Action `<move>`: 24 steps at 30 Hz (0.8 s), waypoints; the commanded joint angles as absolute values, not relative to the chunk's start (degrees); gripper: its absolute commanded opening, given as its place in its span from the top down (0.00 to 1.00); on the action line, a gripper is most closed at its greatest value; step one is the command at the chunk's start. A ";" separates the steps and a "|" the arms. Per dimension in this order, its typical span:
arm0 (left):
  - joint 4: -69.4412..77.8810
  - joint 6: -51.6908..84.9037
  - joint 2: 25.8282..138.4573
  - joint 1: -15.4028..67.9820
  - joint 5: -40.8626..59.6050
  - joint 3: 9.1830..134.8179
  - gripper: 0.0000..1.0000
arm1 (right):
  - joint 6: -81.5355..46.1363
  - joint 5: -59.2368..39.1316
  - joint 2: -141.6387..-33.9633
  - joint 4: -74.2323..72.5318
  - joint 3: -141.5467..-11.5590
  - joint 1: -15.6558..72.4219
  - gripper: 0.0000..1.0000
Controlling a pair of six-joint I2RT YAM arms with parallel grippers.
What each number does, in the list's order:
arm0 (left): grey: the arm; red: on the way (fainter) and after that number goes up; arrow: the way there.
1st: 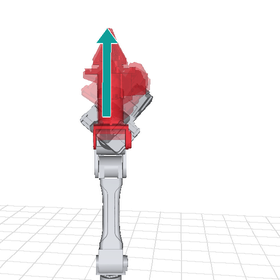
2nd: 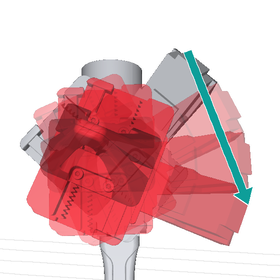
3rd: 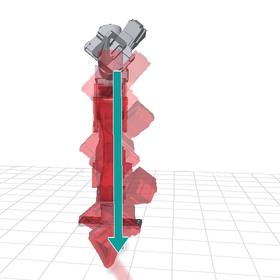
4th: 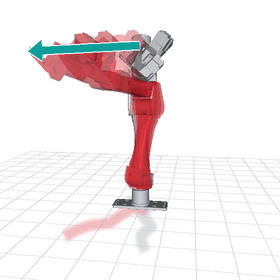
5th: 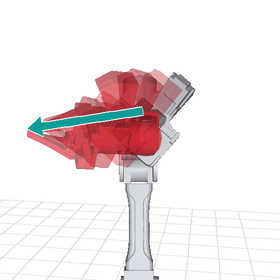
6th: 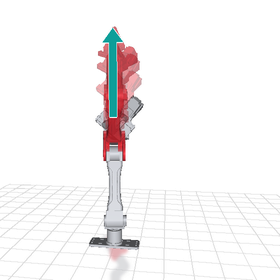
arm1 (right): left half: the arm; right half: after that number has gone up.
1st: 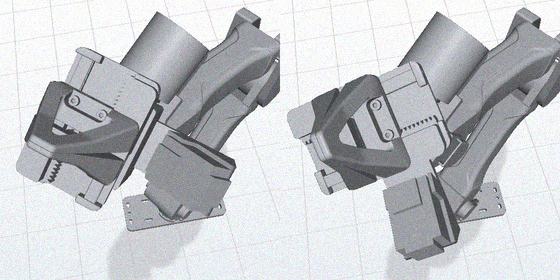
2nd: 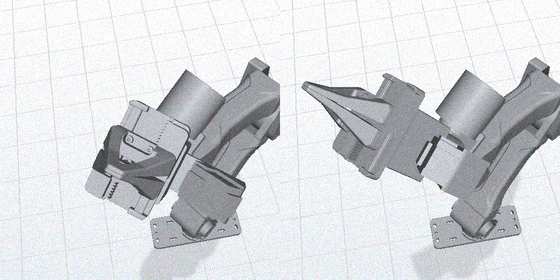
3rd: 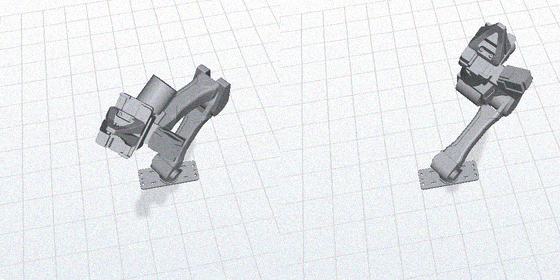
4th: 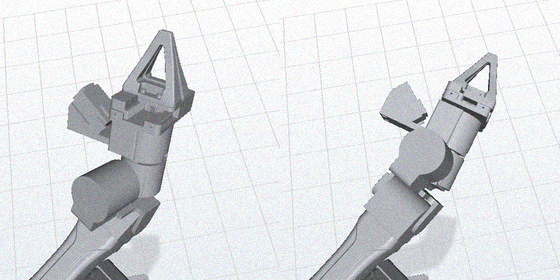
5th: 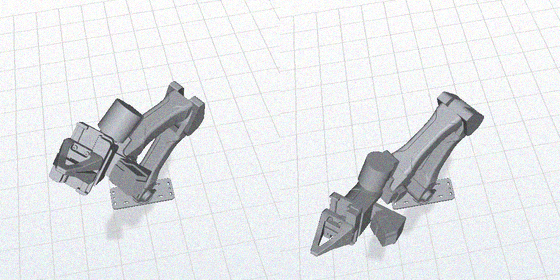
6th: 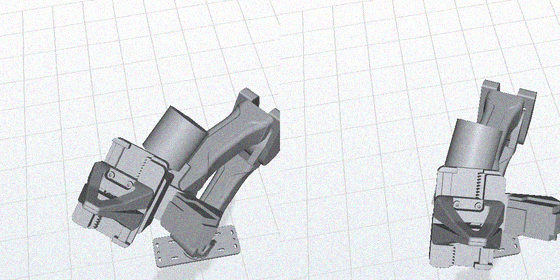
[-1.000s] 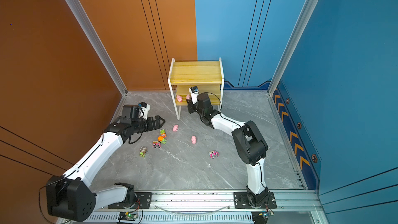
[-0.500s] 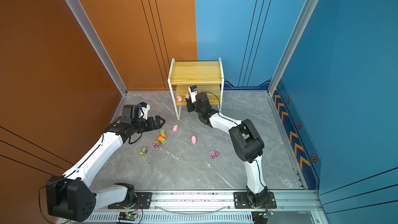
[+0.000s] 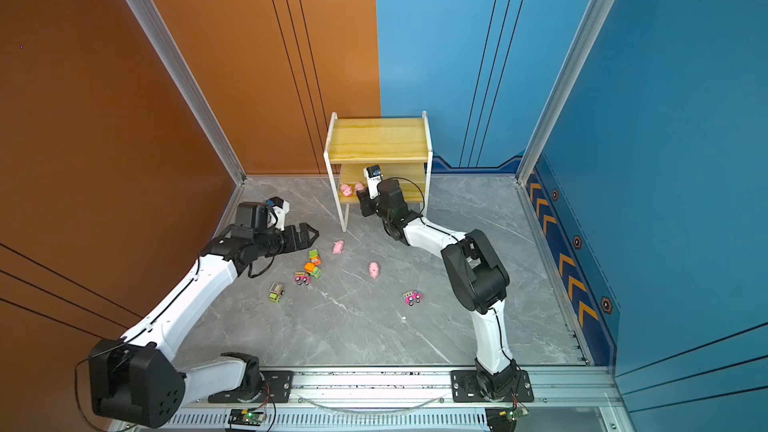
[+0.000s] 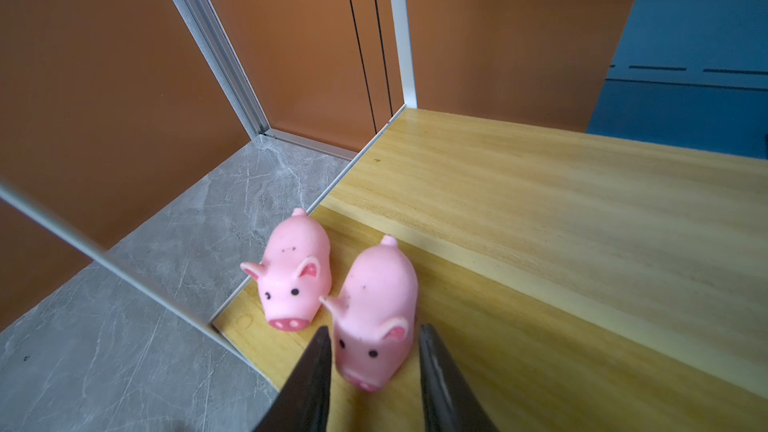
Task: Place and organize the plastic toys onto the shelf
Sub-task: 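Open the right gripper to set the pig beside the other pig, then move the right gripper back down to a pink pig on the floor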
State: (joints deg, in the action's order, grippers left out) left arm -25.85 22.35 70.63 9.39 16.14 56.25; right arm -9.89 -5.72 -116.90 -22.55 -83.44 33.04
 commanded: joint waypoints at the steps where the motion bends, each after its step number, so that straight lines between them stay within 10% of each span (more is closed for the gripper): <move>1: -24.87 22.41 71.00 8.94 16.75 55.66 0.00 | -9.67 -3.70 -113.99 -21.97 -83.74 32.97 0.62; 24: -24.95 22.37 71.49 9.34 15.15 55.50 0.00 | -10.10 0.48 -88.62 -20.24 -50.20 37.54 0.42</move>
State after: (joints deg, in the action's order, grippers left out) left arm -25.80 22.35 70.67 9.39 15.88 56.25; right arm -9.47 -2.09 -91.07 -22.41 -54.15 36.77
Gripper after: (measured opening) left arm 0.998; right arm 0.579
